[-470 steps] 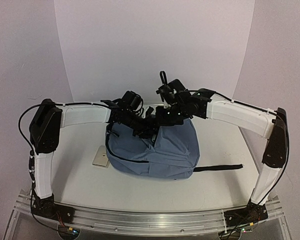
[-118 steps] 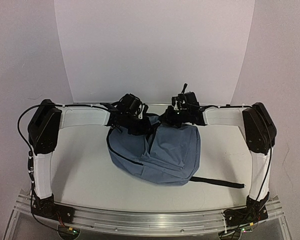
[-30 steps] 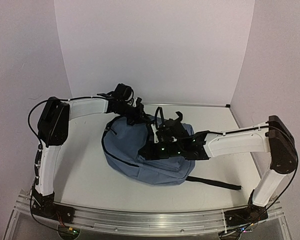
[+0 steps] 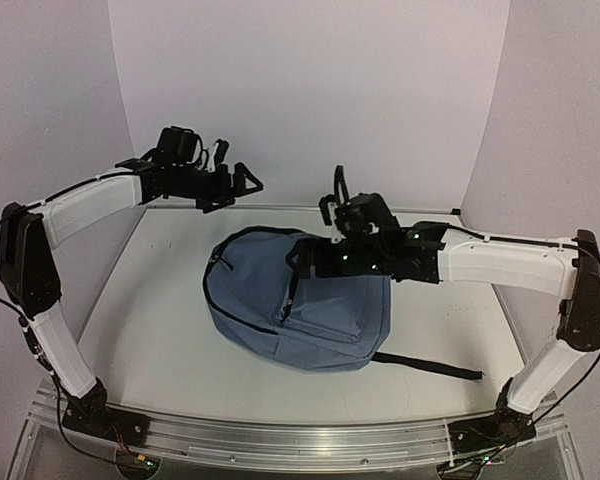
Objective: Pack the student bag
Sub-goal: Reset both arms
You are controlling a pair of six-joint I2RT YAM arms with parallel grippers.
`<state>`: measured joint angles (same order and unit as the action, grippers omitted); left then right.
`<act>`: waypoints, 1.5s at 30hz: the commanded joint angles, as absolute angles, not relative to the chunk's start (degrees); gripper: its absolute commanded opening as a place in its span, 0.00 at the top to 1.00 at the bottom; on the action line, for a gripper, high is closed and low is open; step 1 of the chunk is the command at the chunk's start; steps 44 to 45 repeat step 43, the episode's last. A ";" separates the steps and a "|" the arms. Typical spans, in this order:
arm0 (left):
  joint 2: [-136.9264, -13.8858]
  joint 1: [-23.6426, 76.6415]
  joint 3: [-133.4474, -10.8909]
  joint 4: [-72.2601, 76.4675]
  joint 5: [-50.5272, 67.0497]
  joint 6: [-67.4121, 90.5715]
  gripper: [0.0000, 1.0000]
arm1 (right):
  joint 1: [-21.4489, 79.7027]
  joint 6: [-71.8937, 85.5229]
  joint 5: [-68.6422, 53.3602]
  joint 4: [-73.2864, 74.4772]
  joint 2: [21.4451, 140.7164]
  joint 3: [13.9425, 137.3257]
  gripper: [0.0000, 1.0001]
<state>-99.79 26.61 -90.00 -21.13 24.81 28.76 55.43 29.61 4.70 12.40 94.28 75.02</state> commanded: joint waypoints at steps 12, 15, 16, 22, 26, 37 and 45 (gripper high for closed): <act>-79.08 -3.33 -64.22 -17.49 10.22 25.72 0.00 | 14.75 21.20 0.47 11.26 83.98 65.86 0.02; -72.98 -3.97 -58.26 -13.16 2.72 23.86 0.00 | 11.23 20.79 2.16 5.18 78.00 60.95 0.02; -70.89 -3.96 -55.37 -10.16 0.57 23.47 0.00 | 10.94 20.40 3.40 2.21 76.14 58.76 0.02; -61.05 -3.99 -41.24 5.06 -8.62 21.32 0.00 | 10.83 16.76 10.38 -21.52 63.24 41.94 0.02; -58.91 -3.97 -35.25 9.66 -11.64 19.89 0.00 | 10.83 12.32 13.71 -33.66 59.83 32.00 0.02; -57.84 -3.90 -26.98 13.62 -13.64 18.77 0.00 | 10.86 9.39 15.87 -48.58 58.74 17.12 0.02; -55.96 -3.90 -25.80 13.57 -13.36 17.76 0.00 | 10.90 8.73 16.05 -48.54 57.09 16.04 0.02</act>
